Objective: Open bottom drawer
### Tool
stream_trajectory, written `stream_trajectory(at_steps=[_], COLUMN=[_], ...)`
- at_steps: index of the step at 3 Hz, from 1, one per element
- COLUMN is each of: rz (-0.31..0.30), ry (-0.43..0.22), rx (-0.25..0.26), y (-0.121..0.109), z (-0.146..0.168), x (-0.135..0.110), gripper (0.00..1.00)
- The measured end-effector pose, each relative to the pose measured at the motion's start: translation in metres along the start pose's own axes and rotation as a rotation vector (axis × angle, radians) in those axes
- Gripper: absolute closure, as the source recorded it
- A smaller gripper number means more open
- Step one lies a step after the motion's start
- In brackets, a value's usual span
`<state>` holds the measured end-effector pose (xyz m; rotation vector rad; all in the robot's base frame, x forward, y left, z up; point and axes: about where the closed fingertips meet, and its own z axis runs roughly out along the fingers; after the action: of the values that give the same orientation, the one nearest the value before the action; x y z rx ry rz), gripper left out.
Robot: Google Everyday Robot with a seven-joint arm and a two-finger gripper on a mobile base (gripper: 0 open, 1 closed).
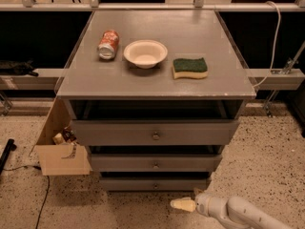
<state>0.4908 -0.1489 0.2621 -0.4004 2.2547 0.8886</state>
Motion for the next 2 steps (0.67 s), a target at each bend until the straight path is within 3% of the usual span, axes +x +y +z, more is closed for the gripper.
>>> stream_trajectory(at_steps=[2], rz=[-0.021], ry=[-0.027], rx=[0.012], y=[-0.0046], z=[0.0102], x=[-0.0079], gripper=[0.0])
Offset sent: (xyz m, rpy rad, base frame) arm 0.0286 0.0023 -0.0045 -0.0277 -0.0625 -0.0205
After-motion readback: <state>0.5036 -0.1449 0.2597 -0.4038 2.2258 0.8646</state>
